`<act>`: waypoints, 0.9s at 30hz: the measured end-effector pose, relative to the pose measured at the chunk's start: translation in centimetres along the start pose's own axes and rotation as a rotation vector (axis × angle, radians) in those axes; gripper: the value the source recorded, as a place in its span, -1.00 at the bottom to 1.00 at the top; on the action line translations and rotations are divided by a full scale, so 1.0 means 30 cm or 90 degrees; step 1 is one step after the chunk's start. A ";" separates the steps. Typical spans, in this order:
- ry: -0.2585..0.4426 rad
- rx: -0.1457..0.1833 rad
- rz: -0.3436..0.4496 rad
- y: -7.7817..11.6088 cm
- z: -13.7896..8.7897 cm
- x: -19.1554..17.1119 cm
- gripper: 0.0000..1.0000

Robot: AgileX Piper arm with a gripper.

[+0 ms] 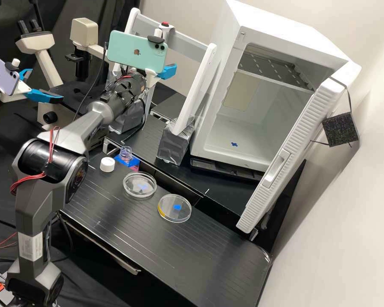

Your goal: Use the pipette

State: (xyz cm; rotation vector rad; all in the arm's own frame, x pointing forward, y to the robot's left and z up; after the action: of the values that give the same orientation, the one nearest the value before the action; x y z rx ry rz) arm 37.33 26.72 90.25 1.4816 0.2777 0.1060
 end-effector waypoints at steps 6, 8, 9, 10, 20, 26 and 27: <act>0.003 -0.006 0.005 -0.013 0.013 -0.036 1.00; 0.010 -0.007 0.009 -0.012 0.012 -0.062 1.00; 0.015 -0.007 0.014 -0.010 0.011 -0.079 1.00; 0.017 -0.003 0.016 -0.011 0.012 -0.094 1.00; 0.121 0.015 0.103 -0.004 -0.030 -0.369 1.00; 0.145 0.057 0.205 -0.044 -0.007 -0.525 1.00; 0.141 0.061 0.220 -0.059 0.007 -0.544 1.00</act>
State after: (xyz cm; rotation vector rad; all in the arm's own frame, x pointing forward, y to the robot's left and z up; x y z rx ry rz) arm 21.48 22.44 90.46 1.6051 0.2042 0.5425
